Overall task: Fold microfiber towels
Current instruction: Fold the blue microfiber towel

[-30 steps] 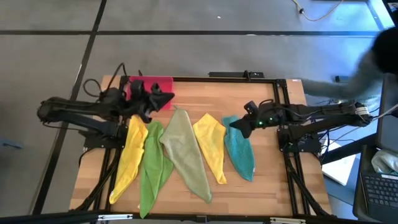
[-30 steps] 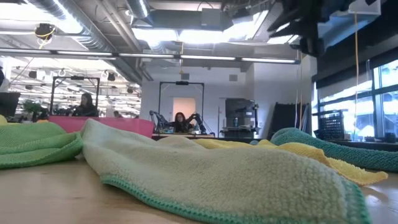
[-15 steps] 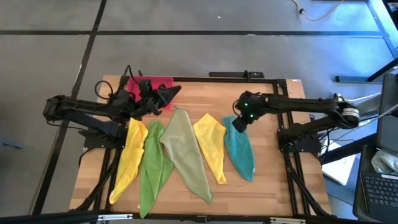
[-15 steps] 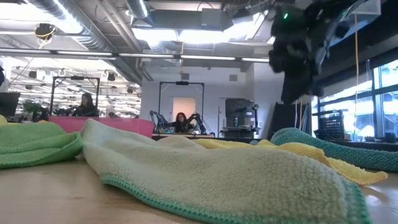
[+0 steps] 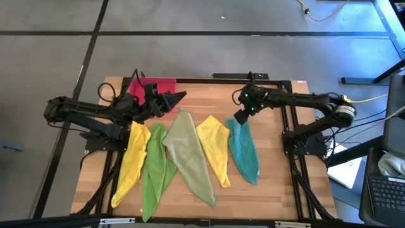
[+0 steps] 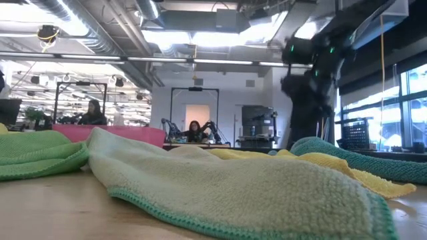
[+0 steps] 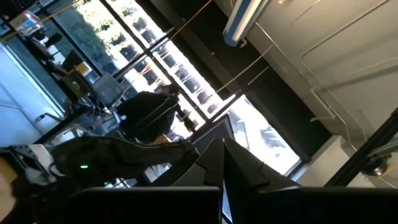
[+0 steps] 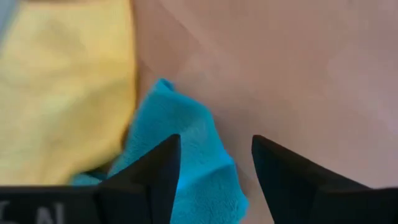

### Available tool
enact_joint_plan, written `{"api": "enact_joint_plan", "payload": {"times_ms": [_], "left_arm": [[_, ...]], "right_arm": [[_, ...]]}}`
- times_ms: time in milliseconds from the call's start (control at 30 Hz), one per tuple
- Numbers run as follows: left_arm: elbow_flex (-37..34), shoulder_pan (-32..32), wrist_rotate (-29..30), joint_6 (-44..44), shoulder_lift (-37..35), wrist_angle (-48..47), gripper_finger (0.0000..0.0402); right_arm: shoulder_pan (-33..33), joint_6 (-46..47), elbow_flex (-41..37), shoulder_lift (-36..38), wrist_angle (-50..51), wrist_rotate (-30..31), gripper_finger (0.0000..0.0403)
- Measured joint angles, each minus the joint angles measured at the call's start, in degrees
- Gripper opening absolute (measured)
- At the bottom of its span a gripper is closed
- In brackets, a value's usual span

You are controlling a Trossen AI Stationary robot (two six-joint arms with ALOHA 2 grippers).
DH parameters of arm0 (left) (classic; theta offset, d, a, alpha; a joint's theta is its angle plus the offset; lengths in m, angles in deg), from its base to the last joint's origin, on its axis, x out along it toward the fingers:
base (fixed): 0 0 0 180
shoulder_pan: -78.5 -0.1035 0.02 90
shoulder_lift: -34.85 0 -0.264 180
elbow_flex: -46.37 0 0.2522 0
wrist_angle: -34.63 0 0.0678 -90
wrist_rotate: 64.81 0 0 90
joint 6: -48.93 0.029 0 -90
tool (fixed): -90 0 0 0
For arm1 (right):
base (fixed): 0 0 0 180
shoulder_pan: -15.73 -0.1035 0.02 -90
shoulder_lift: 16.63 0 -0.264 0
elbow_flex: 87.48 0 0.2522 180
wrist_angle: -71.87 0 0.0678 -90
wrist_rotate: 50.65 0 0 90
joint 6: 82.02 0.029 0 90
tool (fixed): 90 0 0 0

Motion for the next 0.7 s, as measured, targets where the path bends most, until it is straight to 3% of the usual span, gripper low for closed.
{"api": "enact_joint_plan", "payload": {"times_ms": [300,567,700], "left_arm": [[0.0,3.1,-0.4,0.0,0.0,1.6,0.0000],[0.0,3.4,0.0,0.0,0.0,1.3,0.0000],[0.0,3.4,-0.1,-0.1,0.0,1.3,0.0000]], "right_arm": [[5.8,-2.7,0.0,-6.0,-1.8,-13.6,0.0194],[6.4,-5.5,0.0,-7.5,-0.5,-17.2,0.0194],[6.4,-4.2,0.0,-7.5,-0.5,-23.9,0.0194]]}}
